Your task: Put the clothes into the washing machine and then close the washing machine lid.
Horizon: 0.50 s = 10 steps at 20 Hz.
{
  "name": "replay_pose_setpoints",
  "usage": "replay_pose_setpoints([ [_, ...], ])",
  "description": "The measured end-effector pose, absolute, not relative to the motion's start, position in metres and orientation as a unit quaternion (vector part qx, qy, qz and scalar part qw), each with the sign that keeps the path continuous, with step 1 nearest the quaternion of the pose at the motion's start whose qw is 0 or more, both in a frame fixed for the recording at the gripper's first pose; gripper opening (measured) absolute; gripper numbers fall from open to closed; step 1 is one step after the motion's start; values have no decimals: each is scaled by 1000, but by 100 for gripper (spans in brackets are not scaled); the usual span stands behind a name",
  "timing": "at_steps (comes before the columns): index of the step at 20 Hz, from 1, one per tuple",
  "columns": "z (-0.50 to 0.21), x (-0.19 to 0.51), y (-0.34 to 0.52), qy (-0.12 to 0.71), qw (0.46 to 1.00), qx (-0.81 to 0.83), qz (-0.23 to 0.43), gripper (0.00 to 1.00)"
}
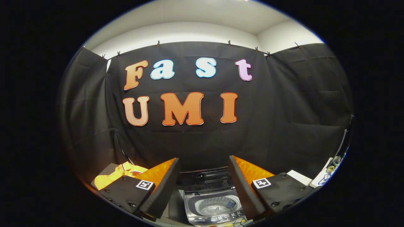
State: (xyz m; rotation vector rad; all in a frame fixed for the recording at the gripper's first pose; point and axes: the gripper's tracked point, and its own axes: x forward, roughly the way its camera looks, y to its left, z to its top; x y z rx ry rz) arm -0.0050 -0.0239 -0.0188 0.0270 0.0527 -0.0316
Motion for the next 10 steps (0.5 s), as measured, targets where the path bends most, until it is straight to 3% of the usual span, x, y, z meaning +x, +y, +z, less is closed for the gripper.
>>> replay_pose_setpoints([
  [10,-23,-7,-29,29,999,20,-21,98],
])
